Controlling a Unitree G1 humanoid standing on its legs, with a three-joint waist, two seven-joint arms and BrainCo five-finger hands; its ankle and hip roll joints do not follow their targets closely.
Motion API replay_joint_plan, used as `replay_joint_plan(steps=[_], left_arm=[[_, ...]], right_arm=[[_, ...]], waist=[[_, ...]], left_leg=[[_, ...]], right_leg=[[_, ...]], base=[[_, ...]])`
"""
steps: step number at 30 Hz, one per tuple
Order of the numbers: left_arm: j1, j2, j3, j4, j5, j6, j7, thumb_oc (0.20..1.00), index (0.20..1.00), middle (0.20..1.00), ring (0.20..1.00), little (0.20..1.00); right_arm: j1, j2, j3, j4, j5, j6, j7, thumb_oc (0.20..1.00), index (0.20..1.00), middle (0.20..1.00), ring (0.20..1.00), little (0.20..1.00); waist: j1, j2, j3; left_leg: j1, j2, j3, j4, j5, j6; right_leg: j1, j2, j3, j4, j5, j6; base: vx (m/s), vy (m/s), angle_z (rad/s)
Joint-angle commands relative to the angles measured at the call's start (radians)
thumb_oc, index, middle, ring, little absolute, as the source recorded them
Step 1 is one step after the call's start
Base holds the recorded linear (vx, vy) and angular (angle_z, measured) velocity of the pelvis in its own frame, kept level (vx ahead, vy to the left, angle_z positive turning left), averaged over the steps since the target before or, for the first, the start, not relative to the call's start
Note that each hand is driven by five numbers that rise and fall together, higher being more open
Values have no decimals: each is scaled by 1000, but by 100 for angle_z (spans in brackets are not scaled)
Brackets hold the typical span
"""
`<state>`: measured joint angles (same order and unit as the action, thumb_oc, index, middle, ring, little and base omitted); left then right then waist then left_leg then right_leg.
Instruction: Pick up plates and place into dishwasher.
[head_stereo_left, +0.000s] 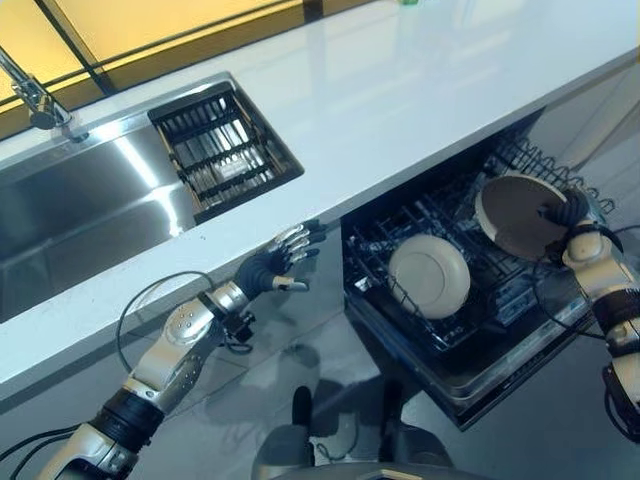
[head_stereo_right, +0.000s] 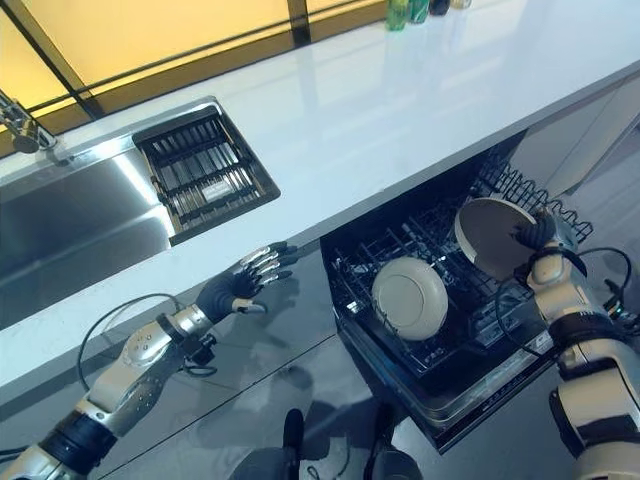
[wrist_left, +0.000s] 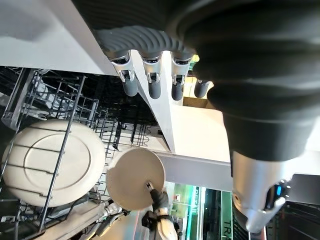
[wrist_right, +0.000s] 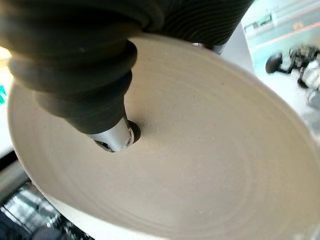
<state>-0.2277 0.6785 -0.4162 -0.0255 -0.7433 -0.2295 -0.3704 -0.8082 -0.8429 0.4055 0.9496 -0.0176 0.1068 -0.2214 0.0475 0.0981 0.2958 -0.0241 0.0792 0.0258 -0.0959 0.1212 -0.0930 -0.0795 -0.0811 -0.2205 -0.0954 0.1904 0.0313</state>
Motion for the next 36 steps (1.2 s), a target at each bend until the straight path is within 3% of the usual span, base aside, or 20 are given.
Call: replay_joint_plan(steps=[1,10,15,25,26,27,33,36], left_arm=[[-126,51,-69,-65,-76,-53,0,1000,1000,1000,1000,1000],[-161,71,-62,-80,-118,-55,1,1000,1000,1000,1000,1000],[-175,60,-57,-76,-125,-38,-10,1000,1000,1000,1000,1000],[-169,63,-42,-75,-136,-43,-46,1000,1000,1000,1000,1000],[-171,63,-42,-75,-135,-42,-50,1000,1000,1000,1000,1000],[-170,62,-42,-75,-131,-39,-51,1000,1000,1000,1000,1000],[-143,50,-36,-84,-116,-49,-52,1000,1000,1000,1000,1000],[-118,21,-33,-88,-107,-55,-42,1000,1000,1000,1000,1000]], right_arm=[[-237,-50,73,46,26,-6,6,200,200,200,200,200],[-311,-7,108,162,92,5,84,200,200,200,200,200],[-329,38,86,217,171,11,176,200,200,200,200,200],[-308,53,105,242,180,10,232,200,200,200,200,200],[-307,53,102,241,187,2,215,834,834,834,834,834],[-304,53,95,236,210,-7,190,1000,1000,1000,1000,1000],[-262,50,2,179,305,-72,39,1000,1000,1000,1000,1000],[-194,69,-101,118,341,-99,-100,1000,1000,1000,1000,1000]], waist=[[43,15,81],[58,60,116],[68,78,124],[79,73,128],[79,71,128],[77,68,126],[62,59,113],[47,52,94]], left_leg=[[-50,-42,21,16,-107,28],[-90,-55,13,11,-91,26],[-99,-61,12,9,-87,25],[-101,-60,19,9,-83,25],[-100,-59,20,9,-83,25],[-98,-58,21,9,-83,25],[-73,-52,34,9,-91,25],[-50,-50,43,11,-101,27]], right_leg=[[7,-54,7,22,-129,72],[-43,-69,-14,36,-126,67],[-56,-76,-28,41,-125,66],[-62,-84,-46,42,-115,73],[-61,-84,-46,42,-115,73],[-61,-83,-45,43,-114,73],[-44,-78,-36,43,-115,74],[-26,-74,-24,41,-116,76]], base=[[-48,-9,6],[-49,5,2],[-14,6,1],[0,0,0],[0,0,0],[0,0,0],[19,41,0],[60,96,-2]])
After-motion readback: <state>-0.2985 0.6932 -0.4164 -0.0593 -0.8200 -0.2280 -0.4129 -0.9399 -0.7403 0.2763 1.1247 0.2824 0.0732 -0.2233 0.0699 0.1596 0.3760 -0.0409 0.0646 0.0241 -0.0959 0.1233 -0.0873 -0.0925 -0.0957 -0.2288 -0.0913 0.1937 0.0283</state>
